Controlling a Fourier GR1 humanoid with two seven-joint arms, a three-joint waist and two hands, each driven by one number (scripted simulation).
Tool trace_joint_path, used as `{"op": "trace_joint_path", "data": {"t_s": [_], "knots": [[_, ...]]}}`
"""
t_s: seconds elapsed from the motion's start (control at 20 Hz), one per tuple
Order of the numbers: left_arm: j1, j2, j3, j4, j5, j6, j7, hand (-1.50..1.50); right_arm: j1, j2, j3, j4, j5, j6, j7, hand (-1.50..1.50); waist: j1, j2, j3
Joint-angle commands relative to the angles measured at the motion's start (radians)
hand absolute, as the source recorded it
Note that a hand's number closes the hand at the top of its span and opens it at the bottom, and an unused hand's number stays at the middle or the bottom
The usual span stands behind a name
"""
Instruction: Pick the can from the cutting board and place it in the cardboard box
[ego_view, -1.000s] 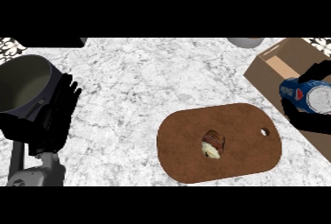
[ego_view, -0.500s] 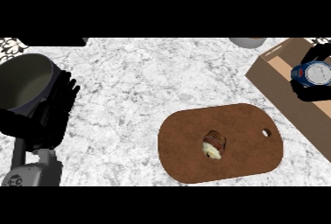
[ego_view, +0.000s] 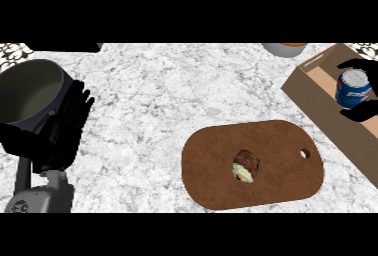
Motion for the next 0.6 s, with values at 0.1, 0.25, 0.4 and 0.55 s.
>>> {"op": "trace_joint_path", "data": {"t_s": [0.1, 0.25, 0.4, 0.55], "knots": [[0.030, -0.007, 0.003, 0.022, -0.005, -0.007, -0.053, 0.00, -0.075, 0.018, -0.117, 0.138, -0.126, -0.194, -0.173, -1.50, -0.004, 0.009, 0.012], [0.072, -0.010, -0.005, -0.009, -0.001, -0.012, -0.040, 0.00, -0.092, 0.023, -0.201, 0.114, -0.253, -0.228, -0.288, -1.50, -0.006, 0.004, 0.013], [0.007, -0.003, 0.020, 0.002, 0.012, 0.006, -0.010, 0.00, -0.144, 0.068, -0.255, 0.140, -0.358, -0.197, -0.298, -1.50, -0.015, 0.004, 0.011], [0.013, 0.007, 0.027, -0.011, 0.010, 0.010, 0.009, 0.00, -0.129, 0.068, -0.325, 0.154, -0.472, -0.080, -0.270, -1.50, -0.027, -0.001, 0.011]]}}
